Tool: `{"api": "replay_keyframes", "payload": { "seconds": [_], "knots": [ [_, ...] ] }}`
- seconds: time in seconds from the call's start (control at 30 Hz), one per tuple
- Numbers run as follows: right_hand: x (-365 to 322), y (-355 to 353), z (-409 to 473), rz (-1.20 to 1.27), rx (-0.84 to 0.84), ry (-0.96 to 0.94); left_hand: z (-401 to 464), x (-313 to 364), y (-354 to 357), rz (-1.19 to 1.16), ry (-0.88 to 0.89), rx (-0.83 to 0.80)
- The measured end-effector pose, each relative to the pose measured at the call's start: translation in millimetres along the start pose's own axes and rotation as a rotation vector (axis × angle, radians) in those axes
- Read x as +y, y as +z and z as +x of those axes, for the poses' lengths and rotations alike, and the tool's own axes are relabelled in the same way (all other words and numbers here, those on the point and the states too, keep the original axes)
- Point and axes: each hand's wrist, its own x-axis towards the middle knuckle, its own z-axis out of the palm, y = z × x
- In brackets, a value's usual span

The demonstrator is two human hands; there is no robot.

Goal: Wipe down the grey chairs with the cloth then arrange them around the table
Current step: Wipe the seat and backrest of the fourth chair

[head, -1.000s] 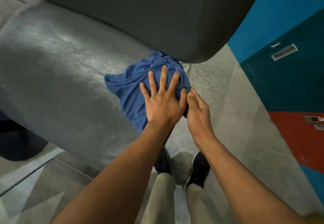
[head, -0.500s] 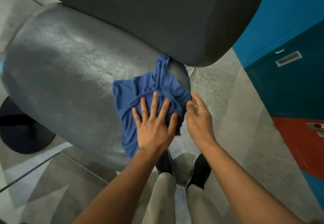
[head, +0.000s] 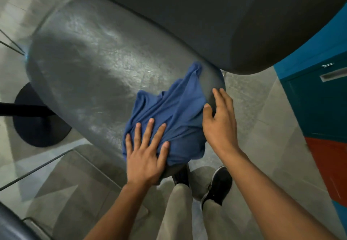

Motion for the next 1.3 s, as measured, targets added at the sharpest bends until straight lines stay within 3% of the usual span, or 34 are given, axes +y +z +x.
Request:
{"api": "replay_keyframes", "payload": {
  "seconds": [0.17,0.3,0.4,0.5,0.63,0.8,0.9,0.97,1.13,1.3],
  "knots": [
    [-1,4,-1,-0.122,-0.042,-0.018,51,-55,-29,-0.023,-0.326,-0.022],
    [2,6,-3,-0.129,-0.059,0.015,147,-31,-50,-0.099,-0.484,0.039],
    [3,5,-2,-0.098,-0.036,0.016,181,37,-46,-0.064,-0.296,0.002],
    [1,3,-3,-0.019,-0.016,0.030,151,91,-34,-0.039,-0.006,-0.020],
    [-3,-1,-1,0.023,-0.013,0.053,67,57,-24,-0.005,0.227,-0.062],
    [1,-2,-3,-0.016,-0.055,0.027,53,-29,-32,0.032,-0.011,-0.103],
    [5,2,-4,-0.074,-0.059,0.008,106,-6,-40,-0.049,-0.275,-0.056],
    [6,4,-6,-0.090,-0.052,-0.003,142,27,-43,-0.096,-0.326,-0.034],
    [8,8,-6,-0.094,-0.046,-0.009,143,97,-33,-0.051,0.006,-0.034],
    [7,6,-5,-0.089,-0.051,-0.002,94,63,-26,-0.032,0.163,-0.045]
  ]
}}
